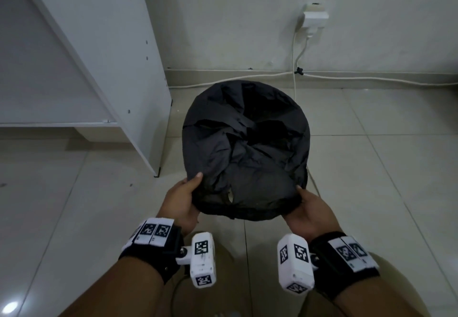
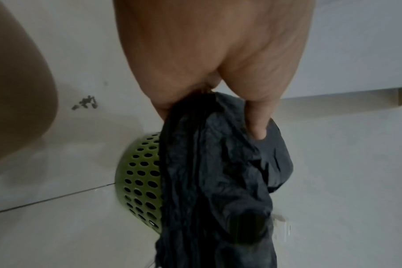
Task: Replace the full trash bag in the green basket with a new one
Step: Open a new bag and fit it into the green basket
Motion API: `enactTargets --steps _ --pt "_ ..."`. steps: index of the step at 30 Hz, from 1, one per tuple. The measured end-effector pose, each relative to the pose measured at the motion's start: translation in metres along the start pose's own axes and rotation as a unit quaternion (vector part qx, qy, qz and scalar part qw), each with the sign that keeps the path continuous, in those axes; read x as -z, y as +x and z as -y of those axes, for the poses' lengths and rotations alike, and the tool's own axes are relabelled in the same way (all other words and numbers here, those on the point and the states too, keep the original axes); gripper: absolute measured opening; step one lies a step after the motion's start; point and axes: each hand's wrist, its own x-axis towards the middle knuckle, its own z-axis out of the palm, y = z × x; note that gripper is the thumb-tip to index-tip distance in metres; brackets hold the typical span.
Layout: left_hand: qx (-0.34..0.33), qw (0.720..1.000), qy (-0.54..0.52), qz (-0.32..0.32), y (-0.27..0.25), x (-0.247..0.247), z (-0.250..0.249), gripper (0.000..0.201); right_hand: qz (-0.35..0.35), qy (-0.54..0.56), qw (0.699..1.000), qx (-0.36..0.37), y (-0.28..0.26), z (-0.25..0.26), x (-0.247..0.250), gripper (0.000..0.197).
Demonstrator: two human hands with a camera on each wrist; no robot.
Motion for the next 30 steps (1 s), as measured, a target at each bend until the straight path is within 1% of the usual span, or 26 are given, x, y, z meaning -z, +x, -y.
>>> enactTargets --steps 1,2,3,4,5,6,7,8,9,10,11,12,13,14,15,16,18,20,21,23,24,27,28,30 --pt "0.004 1.0 -0.015 -0.004 0.002 0.005 0.0 0.034 0.009 0.016 1.0 0.006 -0.003 0.001 0.0 0.099" --pt "0.002 1.0 -0.029 -0.011 0.004 0.009 0.0 0.035 0.011 0.027 0.999 0.015 -0.003 0.003 -0.002 0.089" --pt "-0.008 0.999 -0.032 -0.02 0.006 0.011 -0.001 0.035 0.009 0.028 0.999 0.03 -0.006 0.004 -0.005 0.065" --pt "-0.023 0.999 -0.029 -0.021 0.007 0.012 -0.002 0.034 -0.001 0.004 0.999 0.052 -0.009 0.004 -0.01 0.037" --pt "-0.043 0.999 -0.011 -0.028 0.007 0.011 -0.003 0.029 -0.014 -0.059 0.994 0.086 -0.013 0.003 -0.017 0.021" --pt "-0.071 0.996 0.03 -0.043 0.006 0.008 -0.004 0.02 -0.034 -0.137 0.982 0.128 -0.015 0.001 -0.021 0.017" --pt "-0.108 0.987 0.095 -0.068 0.005 0.005 -0.003 0.011 -0.05 -0.211 0.961 0.172 -0.016 -0.003 -0.022 0.018" --pt "-0.155 0.969 0.176 -0.083 0.003 0.001 -0.002 0.005 -0.063 -0.28 0.935 0.209 -0.015 -0.008 -0.022 0.027" --pt "-0.207 0.937 0.271 -0.083 0.001 -0.002 -0.001 0.006 -0.07 -0.364 0.899 0.234 -0.015 -0.012 -0.02 0.036" --pt "-0.249 0.895 0.364 -0.066 0.0 -0.003 0.003 0.015 -0.07 -0.456 0.85 0.253 -0.016 -0.017 -0.019 0.04" --pt "-0.274 0.85 0.447 -0.046 0.0 -0.005 0.007 0.023 -0.079 -0.537 0.797 0.266 -0.013 -0.021 -0.017 0.037" --pt "-0.293 0.809 0.508 -0.035 0.0 -0.007 0.012 0.027 -0.082 -0.586 0.754 0.286 -0.011 -0.025 -0.018 0.031" --pt "-0.307 0.778 0.547 -0.032 0.0 -0.01 0.016 0.03 -0.083 -0.611 0.727 0.303 -0.011 -0.028 -0.021 0.024" --pt "-0.325 0.756 0.567 -0.031 0.001 -0.013 0.019 0.031 -0.081 -0.62 0.716 0.311 -0.009 -0.031 -0.023 0.017" --pt "-0.337 0.746 0.574 -0.033 0.002 -0.017 0.022 0.03 -0.08 -0.625 0.714 0.306 -0.009 -0.034 -0.027 0.013" --pt "-0.341 0.743 0.574 -0.035 0.002 -0.02 0.024 0.027 -0.082 -0.63 0.713 0.296 -0.007 -0.037 -0.029 0.014" --pt "-0.314 0.761 0.567 -0.019 0.003 -0.027 0.023 0.021 -0.082 -0.638 0.708 0.293 -0.007 -0.041 -0.035 0.027" --pt "-0.271 0.789 0.551 0.009 0.004 -0.033 0.022 0.017 -0.075 -0.623 0.72 0.297 -0.007 -0.042 -0.039 0.031" --pt "-0.256 0.812 0.524 0.02 0.004 -0.036 0.022 0.016 -0.07 -0.614 0.729 0.293 -0.007 -0.043 -0.042 0.032" --pt "-0.24 0.858 0.453 0.026 0.003 -0.039 0.022 0.02 -0.057 -0.602 0.745 0.284 -0.006 -0.043 -0.045 0.032" --pt "-0.235 0.871 0.43 0.018 0.001 -0.04 0.021 0.021 -0.05 -0.597 0.751 0.277 -0.005 -0.043 -0.046 0.028" --pt "-0.221 0.889 0.4 -0.043 -0.007 -0.042 0.018 0.016 -0.04 -0.57 0.779 0.259 -0.004 -0.04 -0.046 0.018" --pt "-0.215 0.897 0.381 -0.065 -0.007 -0.041 0.021 0.021 -0.043 -0.56 0.786 0.259 -0.004 -0.04 -0.045 0.016" --pt "-0.199 0.917 0.335 -0.082 -0.009 -0.039 0.024 0.029 -0.049 -0.55 0.791 0.264 -0.006 -0.039 -0.046 0.016"
